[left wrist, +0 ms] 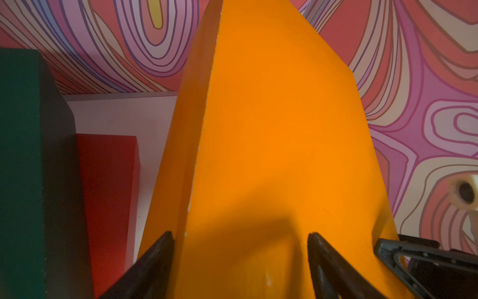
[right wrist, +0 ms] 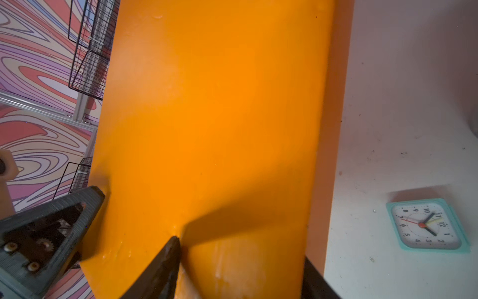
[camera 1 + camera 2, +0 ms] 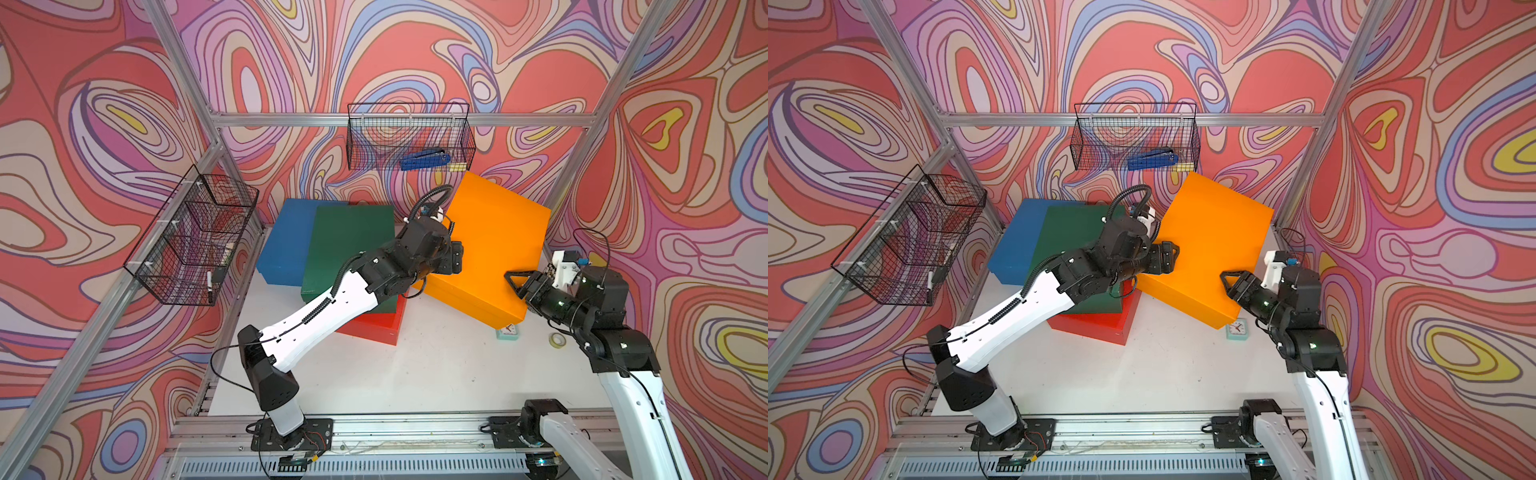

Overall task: Stack the shoeboxes
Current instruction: Place the shoebox at the shoebox.

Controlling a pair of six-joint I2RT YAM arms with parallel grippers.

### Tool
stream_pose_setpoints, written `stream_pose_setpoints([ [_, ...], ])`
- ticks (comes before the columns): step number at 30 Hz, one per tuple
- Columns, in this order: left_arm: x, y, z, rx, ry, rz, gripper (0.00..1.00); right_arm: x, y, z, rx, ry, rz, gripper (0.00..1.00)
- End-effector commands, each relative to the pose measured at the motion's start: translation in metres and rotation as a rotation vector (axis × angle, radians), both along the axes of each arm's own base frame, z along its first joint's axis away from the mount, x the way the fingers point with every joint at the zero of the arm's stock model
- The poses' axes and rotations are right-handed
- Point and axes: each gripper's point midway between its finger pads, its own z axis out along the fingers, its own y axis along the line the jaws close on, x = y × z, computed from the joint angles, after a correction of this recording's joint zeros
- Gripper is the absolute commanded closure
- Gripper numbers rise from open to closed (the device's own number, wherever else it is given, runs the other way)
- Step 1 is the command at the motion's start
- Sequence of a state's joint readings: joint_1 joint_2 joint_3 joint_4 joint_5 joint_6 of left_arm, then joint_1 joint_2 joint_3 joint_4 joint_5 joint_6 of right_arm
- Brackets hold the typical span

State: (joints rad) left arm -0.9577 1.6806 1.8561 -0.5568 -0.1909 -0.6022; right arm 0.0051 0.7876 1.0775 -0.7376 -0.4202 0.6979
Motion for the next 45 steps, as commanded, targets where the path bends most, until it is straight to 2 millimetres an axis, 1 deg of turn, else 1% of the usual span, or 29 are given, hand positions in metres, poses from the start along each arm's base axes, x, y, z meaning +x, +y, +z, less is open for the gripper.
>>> stream_pose_setpoints([
  [1,-0.074,-0.055,0.028,-0.163,0.028,-0.284,0.19,-0.025,0.055,0.061,0.116,-0.169,0.322,0.40],
  [6,-0.075,-0.031,0.040,-0.164,-0.010,-0.233,0.19,-0.019,0.067,0.079,0.148,-0.199,0.377,0.42],
  [9,-0.076,-0.013,0.049,-0.160,-0.045,-0.193,0.19,-0.013,0.083,0.082,0.142,-0.202,0.413,0.42],
  [11,-0.076,-0.001,0.054,-0.155,-0.065,-0.167,0.18,-0.009,0.100,0.082,0.127,-0.194,0.450,0.43],
  [14,-0.076,0.014,0.059,-0.146,-0.088,-0.132,0.18,-0.005,0.138,0.078,0.077,-0.192,0.511,0.43],
  [16,-0.076,0.026,0.058,-0.126,-0.095,-0.102,0.18,0.000,0.165,0.076,0.045,-0.189,0.555,0.43],
  [18,-0.074,0.042,0.057,-0.100,-0.108,-0.052,0.17,0.006,0.180,0.078,0.047,-0.196,0.579,0.43],
  [21,-0.074,0.071,0.060,-0.079,-0.148,0.025,0.16,0.017,0.187,0.087,0.063,-0.236,0.570,0.43],
  [24,-0.073,0.098,0.066,-0.063,-0.193,0.094,0.15,0.027,0.196,0.090,0.071,-0.239,0.582,0.43],
  [28,-0.073,0.120,0.068,-0.030,-0.218,0.152,0.14,0.039,0.214,0.091,0.101,-0.231,0.622,0.43],
  [34,-0.067,0.162,0.057,0.008,-0.220,0.271,0.12,0.050,0.239,0.095,0.105,-0.237,0.667,0.43],
  [36,-0.061,0.181,0.051,0.014,-0.209,0.327,0.11,0.054,0.248,0.093,0.106,-0.227,0.682,0.43],
  [39,-0.050,0.204,0.038,0.005,-0.166,0.375,0.11,0.059,0.258,0.090,0.110,-0.217,0.700,0.42],
  [42,-0.042,0.220,0.030,0.016,-0.140,0.420,0.10,0.062,0.264,0.088,0.113,-0.208,0.712,0.42],
  [45,-0.035,0.229,0.028,0.022,-0.126,0.438,0.09,0.066,0.268,0.085,0.108,-0.197,0.718,0.40],
])
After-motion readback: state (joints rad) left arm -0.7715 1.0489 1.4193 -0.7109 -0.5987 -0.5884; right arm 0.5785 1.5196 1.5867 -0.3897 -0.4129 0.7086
